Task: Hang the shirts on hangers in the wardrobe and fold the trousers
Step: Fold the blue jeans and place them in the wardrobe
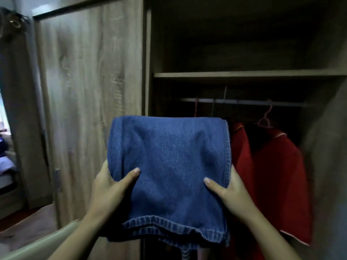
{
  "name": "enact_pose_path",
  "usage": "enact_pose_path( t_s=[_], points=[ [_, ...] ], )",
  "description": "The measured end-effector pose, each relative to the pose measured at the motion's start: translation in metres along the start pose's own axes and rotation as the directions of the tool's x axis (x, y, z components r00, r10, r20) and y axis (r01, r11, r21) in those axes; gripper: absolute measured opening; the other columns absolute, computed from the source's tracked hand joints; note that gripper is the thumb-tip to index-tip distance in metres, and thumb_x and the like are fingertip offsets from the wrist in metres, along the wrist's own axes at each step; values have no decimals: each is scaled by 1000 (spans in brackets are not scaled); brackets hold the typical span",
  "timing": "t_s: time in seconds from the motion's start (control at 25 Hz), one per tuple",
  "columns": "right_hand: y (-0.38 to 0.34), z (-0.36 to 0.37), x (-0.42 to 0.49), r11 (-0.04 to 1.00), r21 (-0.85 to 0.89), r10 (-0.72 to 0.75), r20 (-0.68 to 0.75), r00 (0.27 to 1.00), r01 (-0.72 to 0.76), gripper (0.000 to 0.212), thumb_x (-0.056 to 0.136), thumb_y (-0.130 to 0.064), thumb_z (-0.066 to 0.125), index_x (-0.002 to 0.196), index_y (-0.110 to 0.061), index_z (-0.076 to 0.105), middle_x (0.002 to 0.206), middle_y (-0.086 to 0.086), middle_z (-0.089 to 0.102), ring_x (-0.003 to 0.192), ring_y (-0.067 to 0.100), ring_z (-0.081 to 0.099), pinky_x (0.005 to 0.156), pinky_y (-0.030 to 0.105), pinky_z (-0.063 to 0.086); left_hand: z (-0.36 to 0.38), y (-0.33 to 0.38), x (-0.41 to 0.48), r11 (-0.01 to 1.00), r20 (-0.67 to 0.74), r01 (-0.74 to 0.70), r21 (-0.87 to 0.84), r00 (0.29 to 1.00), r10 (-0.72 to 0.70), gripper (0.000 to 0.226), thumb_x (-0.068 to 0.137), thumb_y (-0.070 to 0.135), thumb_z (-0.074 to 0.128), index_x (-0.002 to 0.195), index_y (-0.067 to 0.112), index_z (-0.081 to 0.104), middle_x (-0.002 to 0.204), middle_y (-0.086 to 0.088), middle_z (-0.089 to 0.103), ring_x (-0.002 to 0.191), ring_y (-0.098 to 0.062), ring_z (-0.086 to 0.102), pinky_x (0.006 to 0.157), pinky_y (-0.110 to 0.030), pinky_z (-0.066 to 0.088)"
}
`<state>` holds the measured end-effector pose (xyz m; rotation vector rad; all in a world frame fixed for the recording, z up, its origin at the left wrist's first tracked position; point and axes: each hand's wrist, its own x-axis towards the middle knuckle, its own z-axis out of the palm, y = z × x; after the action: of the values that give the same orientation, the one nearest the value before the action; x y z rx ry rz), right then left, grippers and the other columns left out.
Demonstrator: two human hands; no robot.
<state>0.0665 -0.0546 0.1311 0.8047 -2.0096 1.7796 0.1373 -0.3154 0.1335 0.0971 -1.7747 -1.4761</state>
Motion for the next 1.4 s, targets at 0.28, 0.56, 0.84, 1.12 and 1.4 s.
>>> enact_pose_path(
  t_s=[0.28, 0.56, 0.84, 1.12, 1.4],
  points=[
    [-78, -75, 41, 919, -347, -277, -231, 933, 187, 56, 61, -47, 75, 110, -44, 49, 108, -40, 59, 99, -14, 59, 85, 8, 46, 88, 68, 48, 963, 97, -162, -215, 978, 186, 48, 74, 21, 77, 116, 31, 55, 105, 13, 67, 100, -1, 62, 89, -35, 50],
    [-154, -153, 124, 800, -571, -429, -332, 840, 183, 62, 62, -36, 84, 114, -34, 52, 97, -28, 60, 86, -19, 55, 75, -2, 41, 177, 166, 131, 915, 144, -379, -137, 906, 397, 47, 73, 40, 75, 113, 23, 56, 96, 13, 62, 95, -12, 60, 72, -24, 45],
    [-173, -223, 247, 706, -701, -352, -473, 808, -102, 91, 69, -39, 79, 142, -18, 28, 134, 8, 54, 121, 29, 52, 97, 34, 43, 290, 239, 237, 823, 339, -463, 328, 871, 355, 93, 83, 44, 64, 145, -4, 14, 135, -27, 47, 122, -41, 47, 99, -38, 38],
    [-158, -248, 276, 125, -928, -220, -370, 903, -350, 68, 82, -57, 57, 140, -24, 39, 144, 11, 39, 129, 33, 39, 105, 41, 33, 310, 223, 239, 410, 551, -827, 384, 562, 617, 71, 86, 64, 17, 139, 25, 43, 151, -2, 34, 140, -17, 29, 112, -31, 22],
    [-164, -238, 270, 313, -947, -64, 54, 996, 72, 52, 86, -65, 40, 128, -38, 51, 131, -7, 57, 120, 18, 53, 98, 41, 44, 289, 212, 224, 94, 796, -921, 377, 374, 476, 109, 63, 89, 28, 150, 28, 1, 158, 6, 10, 145, -10, 7, 116, -36, 0]
  ],
)
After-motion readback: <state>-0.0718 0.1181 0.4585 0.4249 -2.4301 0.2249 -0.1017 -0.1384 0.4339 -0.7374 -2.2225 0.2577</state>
